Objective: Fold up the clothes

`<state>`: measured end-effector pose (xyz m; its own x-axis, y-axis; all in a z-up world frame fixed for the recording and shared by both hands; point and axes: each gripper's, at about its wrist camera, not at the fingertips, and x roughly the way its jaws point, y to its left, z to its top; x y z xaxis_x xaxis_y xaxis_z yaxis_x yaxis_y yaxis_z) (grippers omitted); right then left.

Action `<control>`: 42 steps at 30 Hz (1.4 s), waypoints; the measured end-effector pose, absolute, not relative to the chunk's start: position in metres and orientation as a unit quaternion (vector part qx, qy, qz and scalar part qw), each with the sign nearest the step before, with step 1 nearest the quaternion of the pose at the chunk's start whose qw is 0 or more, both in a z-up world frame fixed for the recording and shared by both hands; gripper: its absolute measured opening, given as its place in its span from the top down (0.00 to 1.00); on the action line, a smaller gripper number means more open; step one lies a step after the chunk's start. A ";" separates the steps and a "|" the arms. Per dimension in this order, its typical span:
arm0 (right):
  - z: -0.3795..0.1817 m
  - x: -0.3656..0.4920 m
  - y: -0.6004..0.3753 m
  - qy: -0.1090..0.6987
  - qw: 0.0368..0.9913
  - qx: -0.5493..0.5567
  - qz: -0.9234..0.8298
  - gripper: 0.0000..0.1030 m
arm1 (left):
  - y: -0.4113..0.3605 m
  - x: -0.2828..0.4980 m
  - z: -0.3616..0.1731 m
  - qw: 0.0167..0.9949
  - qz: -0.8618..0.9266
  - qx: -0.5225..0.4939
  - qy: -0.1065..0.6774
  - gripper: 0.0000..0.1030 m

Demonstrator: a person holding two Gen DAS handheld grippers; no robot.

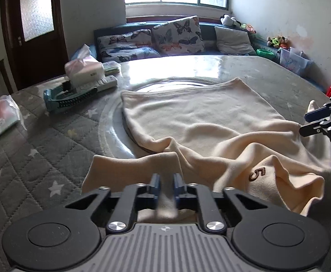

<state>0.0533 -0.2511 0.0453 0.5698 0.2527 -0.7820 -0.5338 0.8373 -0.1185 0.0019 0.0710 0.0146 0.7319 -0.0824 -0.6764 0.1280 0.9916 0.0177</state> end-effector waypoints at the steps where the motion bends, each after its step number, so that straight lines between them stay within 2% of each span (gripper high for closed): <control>1: 0.046 0.053 -0.252 0.405 0.869 -0.173 0.224 0.61 | 0.073 0.000 0.015 0.931 -0.053 0.031 0.359 0.97; 10: 0.037 0.053 -0.270 0.438 0.873 -0.143 0.162 0.60 | 0.103 -0.013 0.022 0.938 -0.013 0.006 0.345 0.99; 19: 0.045 0.056 -0.281 0.429 0.881 -0.137 0.143 0.59 | 0.109 -0.017 0.021 0.938 -0.017 0.006 0.346 0.95; 21: 0.046 0.058 -0.280 0.428 0.883 -0.134 0.141 0.54 | 0.113 -0.018 0.018 0.937 -0.011 -0.004 0.350 0.95; 23: 0.047 0.061 -0.279 0.425 0.884 -0.134 0.140 0.54 | 0.118 -0.019 0.017 0.937 -0.004 -0.012 0.350 0.95; 27: 0.054 0.064 -0.276 0.415 0.889 -0.132 0.144 0.53 | 0.128 -0.018 0.018 0.936 0.009 -0.024 0.350 0.86; 29: 0.058 0.066 -0.272 0.408 0.891 -0.130 0.147 0.53 | 0.132 -0.017 0.020 0.937 0.015 -0.026 0.348 0.75; 30: 0.060 0.067 -0.271 0.405 0.893 -0.130 0.148 0.53 | 0.134 -0.016 0.021 0.937 0.020 -0.030 0.347 0.63; 31: 0.061 0.068 -0.269 0.401 0.894 -0.129 0.149 0.53 | 0.137 -0.016 0.021 0.938 0.023 -0.034 0.346 0.59; 35: 0.063 0.072 -0.262 0.396 0.896 -0.132 0.155 0.52 | 0.147 -0.015 0.022 0.935 0.032 -0.057 0.348 0.58; 42: 0.060 0.075 -0.256 0.400 0.892 -0.133 0.162 0.52 | 0.159 -0.016 0.019 0.930 0.033 -0.086 0.356 0.47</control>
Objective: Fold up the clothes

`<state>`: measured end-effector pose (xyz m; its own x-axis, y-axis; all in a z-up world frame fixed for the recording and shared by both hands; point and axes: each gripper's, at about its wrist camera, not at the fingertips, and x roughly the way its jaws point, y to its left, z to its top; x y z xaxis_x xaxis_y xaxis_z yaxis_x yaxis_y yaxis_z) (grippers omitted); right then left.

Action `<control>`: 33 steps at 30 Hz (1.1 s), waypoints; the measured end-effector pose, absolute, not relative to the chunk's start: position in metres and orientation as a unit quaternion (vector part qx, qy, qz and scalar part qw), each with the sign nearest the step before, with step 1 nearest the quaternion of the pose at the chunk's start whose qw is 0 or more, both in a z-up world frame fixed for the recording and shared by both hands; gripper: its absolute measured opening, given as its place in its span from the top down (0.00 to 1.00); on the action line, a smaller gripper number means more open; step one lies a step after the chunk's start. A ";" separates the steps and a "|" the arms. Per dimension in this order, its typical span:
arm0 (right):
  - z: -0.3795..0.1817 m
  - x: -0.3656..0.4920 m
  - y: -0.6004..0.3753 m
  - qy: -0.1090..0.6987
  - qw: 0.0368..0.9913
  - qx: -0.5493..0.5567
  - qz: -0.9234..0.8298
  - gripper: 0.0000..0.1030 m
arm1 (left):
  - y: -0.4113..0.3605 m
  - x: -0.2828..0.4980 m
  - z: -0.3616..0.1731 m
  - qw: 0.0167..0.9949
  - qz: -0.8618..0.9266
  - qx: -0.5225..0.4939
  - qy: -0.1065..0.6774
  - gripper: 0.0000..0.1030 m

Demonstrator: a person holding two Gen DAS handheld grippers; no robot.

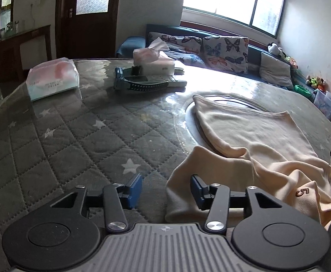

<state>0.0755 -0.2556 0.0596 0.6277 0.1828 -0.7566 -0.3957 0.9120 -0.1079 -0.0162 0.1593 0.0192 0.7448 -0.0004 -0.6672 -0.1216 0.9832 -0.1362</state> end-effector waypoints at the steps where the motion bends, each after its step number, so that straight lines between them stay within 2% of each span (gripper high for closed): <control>1: 0.059 0.076 -0.255 0.401 0.892 -0.132 0.163 0.52 | 0.160 -0.016 0.019 0.930 0.031 -0.087 0.357 0.47; 5: 0.055 0.075 -0.249 0.403 0.890 -0.129 0.171 0.51 | 0.155 -0.016 0.019 0.930 0.034 -0.081 0.357 0.37; 7: 0.054 0.073 -0.247 0.403 0.889 -0.129 0.176 0.51 | 0.151 -0.017 0.020 0.931 0.039 -0.072 0.355 0.26; 11: 0.052 0.070 -0.241 0.400 0.888 -0.130 0.187 0.49 | 0.143 -0.018 0.024 0.935 0.044 -0.047 0.348 0.21; 13: 0.051 0.069 -0.239 0.400 0.887 -0.130 0.189 0.46 | 0.140 -0.019 0.026 0.938 0.047 -0.034 0.341 0.12; 14: 0.051 0.069 -0.238 0.399 0.887 -0.130 0.191 0.46 | 0.139 -0.020 0.027 0.940 0.048 -0.028 0.337 0.10; 20: 0.049 0.069 -0.236 0.400 0.888 -0.124 0.190 0.46 | 0.142 -0.017 0.025 0.940 0.065 -0.009 0.335 0.06; 33: 0.049 0.073 -0.242 0.393 0.896 -0.110 0.173 0.38 | 0.128 -0.016 0.027 0.945 0.050 -0.006 0.323 0.03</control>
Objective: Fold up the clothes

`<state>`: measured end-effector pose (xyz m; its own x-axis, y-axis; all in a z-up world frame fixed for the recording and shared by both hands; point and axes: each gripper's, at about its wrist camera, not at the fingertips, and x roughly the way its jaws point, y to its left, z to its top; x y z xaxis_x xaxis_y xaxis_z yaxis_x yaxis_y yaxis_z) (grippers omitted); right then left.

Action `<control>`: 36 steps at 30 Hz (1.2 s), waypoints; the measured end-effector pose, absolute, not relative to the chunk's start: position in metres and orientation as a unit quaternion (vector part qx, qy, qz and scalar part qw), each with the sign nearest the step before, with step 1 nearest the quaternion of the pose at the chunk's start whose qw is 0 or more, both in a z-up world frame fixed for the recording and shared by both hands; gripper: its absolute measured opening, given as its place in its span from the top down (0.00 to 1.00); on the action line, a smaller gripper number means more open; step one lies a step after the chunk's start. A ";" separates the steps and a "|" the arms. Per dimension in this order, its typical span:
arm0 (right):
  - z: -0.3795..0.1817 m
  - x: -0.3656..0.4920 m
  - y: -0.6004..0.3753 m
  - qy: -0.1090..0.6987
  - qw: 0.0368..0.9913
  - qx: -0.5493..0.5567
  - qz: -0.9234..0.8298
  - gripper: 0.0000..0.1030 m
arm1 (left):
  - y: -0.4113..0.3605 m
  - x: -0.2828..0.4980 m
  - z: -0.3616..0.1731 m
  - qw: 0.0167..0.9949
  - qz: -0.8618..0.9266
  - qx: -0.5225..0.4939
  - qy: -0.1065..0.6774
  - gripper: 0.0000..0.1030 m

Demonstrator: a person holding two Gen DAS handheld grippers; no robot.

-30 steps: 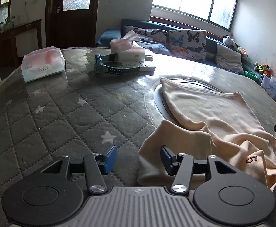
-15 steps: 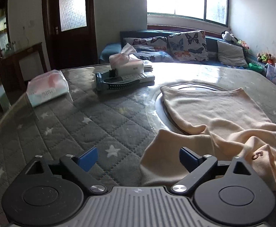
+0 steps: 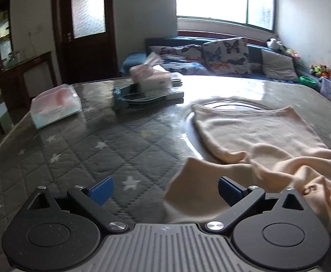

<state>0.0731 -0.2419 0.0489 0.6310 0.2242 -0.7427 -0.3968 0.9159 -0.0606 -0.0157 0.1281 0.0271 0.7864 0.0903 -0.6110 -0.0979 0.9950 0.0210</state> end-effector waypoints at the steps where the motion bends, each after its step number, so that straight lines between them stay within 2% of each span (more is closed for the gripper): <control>1: 0.049 0.073 -0.242 0.393 0.897 -0.109 0.172 0.36 | 0.124 -0.016 0.028 0.946 0.043 -0.001 0.320 0.03; 2: 0.049 0.074 -0.243 0.392 0.897 -0.108 0.170 0.33 | 0.120 -0.016 0.028 0.947 0.038 0.003 0.318 0.03; 14: 0.053 0.076 -0.248 0.383 0.904 -0.100 0.160 0.26 | 0.109 -0.010 0.026 0.949 0.014 0.000 0.316 0.04; 19: 0.051 0.077 -0.245 0.386 0.902 -0.102 0.164 0.26 | 0.104 -0.014 0.024 0.948 -0.014 0.007 0.317 0.20; 21: 0.050 0.078 -0.243 0.387 0.901 -0.103 0.166 0.26 | 0.102 -0.015 0.024 0.948 -0.028 0.006 0.317 0.21; 29: 0.048 0.077 -0.230 0.391 0.893 -0.114 0.189 0.26 | 0.081 -0.004 0.017 0.939 -0.083 0.014 0.333 0.37; 34: 0.045 0.078 -0.225 0.395 0.889 -0.117 0.199 0.27 | 0.064 0.006 0.002 0.933 -0.085 0.038 0.347 0.40; 35: 0.045 0.078 -0.224 0.396 0.889 -0.118 0.199 0.27 | 0.063 0.007 0.002 0.933 -0.083 0.045 0.346 0.44; 36: 0.045 0.079 -0.225 0.397 0.888 -0.117 0.200 0.27 | 0.062 0.008 0.002 0.934 -0.081 0.050 0.345 0.56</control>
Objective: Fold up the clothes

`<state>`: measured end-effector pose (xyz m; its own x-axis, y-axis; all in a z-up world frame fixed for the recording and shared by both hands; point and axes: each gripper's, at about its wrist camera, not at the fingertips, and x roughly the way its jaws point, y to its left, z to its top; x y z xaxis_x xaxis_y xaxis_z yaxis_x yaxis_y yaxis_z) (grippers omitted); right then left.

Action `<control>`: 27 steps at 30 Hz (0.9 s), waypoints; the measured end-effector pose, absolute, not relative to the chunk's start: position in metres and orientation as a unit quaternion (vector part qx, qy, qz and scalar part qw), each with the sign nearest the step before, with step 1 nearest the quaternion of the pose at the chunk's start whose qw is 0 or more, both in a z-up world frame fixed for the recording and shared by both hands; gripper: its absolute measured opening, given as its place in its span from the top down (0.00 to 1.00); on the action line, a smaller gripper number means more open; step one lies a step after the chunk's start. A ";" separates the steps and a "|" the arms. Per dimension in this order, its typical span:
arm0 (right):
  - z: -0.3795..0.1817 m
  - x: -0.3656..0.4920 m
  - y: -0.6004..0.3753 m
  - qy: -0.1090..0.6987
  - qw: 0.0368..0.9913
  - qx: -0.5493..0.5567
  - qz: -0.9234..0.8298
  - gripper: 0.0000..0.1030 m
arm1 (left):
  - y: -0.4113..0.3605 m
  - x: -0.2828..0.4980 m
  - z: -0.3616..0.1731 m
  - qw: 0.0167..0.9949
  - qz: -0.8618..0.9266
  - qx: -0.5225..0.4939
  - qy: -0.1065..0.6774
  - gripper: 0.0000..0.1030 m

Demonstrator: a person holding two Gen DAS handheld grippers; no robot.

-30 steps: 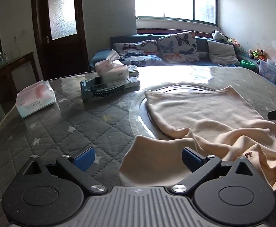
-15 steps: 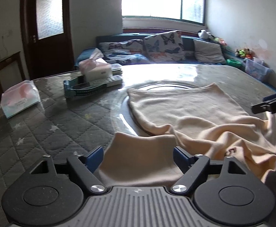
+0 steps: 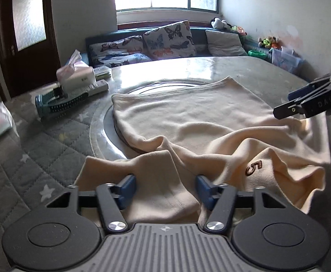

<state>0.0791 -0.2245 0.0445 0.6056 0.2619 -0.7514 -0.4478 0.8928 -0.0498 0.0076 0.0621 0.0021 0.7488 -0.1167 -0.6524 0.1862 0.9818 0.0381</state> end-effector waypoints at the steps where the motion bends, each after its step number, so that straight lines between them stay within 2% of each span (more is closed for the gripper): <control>1: 0.044 0.080 -0.225 0.397 0.888 -0.117 0.199 0.28 | 0.063 0.008 0.003 0.934 -0.081 0.052 0.345 0.64; 2: 0.044 0.081 -0.226 0.397 0.889 -0.117 0.198 0.30 | 0.066 0.007 0.004 0.934 -0.083 0.051 0.345 0.67; 4: 0.044 0.083 -0.228 0.397 0.889 -0.115 0.196 0.32 | 0.071 0.004 0.007 0.935 -0.081 0.047 0.342 0.83; 6: 0.044 0.085 -0.231 0.396 0.890 -0.114 0.194 0.34 | 0.077 -0.002 0.012 0.938 -0.071 0.052 0.334 0.93; 16: 0.046 0.091 -0.242 0.395 0.892 -0.106 0.193 0.37 | 0.150 -0.030 0.041 0.949 0.053 0.020 0.309 0.95; 23: 0.053 0.050 -0.230 0.395 0.867 -0.127 0.277 0.39 | 0.187 -0.047 0.042 0.939 0.122 0.023 0.322 0.96; 27: 0.061 0.020 -0.217 0.389 0.843 -0.140 0.344 0.46 | 0.200 -0.054 0.037 0.932 0.143 0.019 0.334 0.96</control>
<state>0.0198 -0.2170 0.0614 0.4598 0.4709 -0.7528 -0.6891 0.7240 0.0320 -0.0543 0.2002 0.0366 0.7367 0.2782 -0.6164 -0.2529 0.9587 0.1304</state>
